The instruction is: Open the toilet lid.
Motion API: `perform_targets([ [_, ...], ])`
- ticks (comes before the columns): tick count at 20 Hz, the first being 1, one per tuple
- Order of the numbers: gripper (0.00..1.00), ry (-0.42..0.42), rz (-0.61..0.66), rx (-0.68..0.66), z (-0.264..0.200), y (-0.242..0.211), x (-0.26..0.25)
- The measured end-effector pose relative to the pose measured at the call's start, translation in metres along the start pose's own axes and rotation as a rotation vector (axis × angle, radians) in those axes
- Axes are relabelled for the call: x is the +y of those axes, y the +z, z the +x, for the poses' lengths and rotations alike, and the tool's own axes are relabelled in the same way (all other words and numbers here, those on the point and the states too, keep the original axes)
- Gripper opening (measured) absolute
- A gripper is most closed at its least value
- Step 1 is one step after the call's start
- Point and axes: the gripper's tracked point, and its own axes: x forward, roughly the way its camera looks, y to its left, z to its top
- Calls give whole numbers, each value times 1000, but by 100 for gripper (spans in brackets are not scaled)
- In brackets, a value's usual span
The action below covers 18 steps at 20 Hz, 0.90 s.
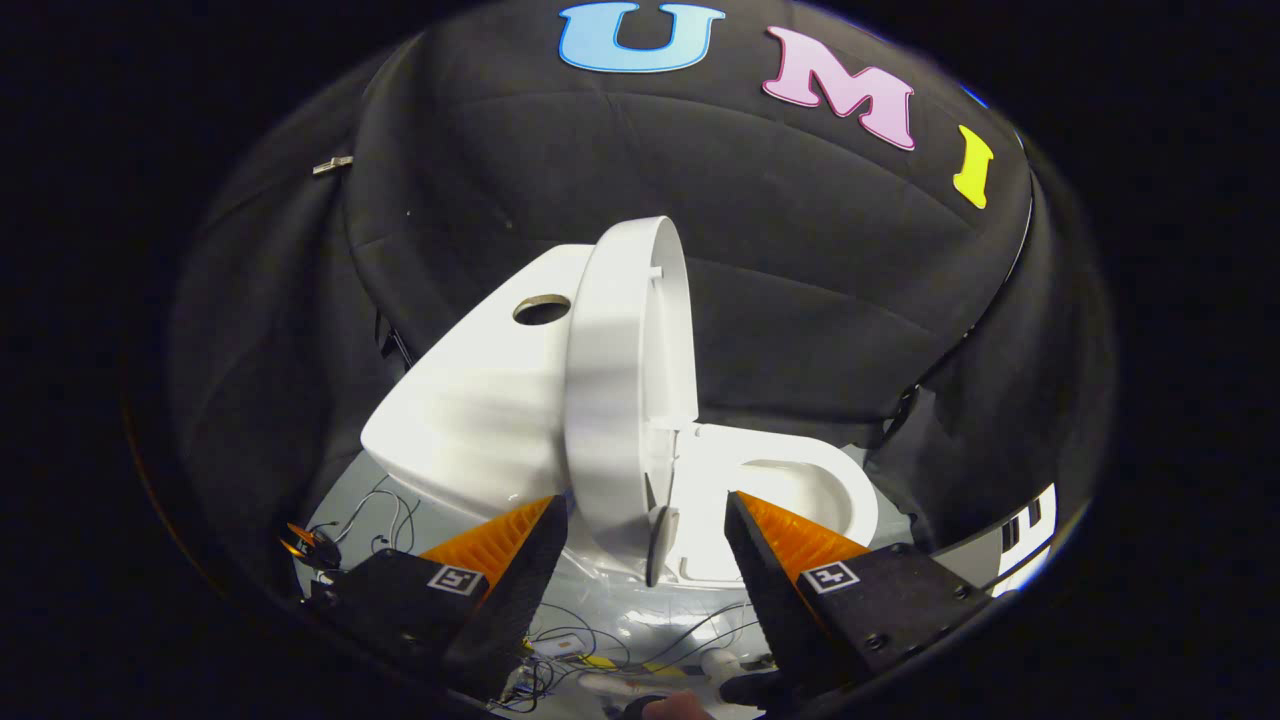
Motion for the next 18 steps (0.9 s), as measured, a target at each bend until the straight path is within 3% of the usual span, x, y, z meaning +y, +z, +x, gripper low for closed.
perform_targets([
  [6,99,79,-7,-56,-22,23,7],
  [14,100,247,78,-86,-66,41,11],
  [18,100,287,86,-134,-87,61,-7],
])
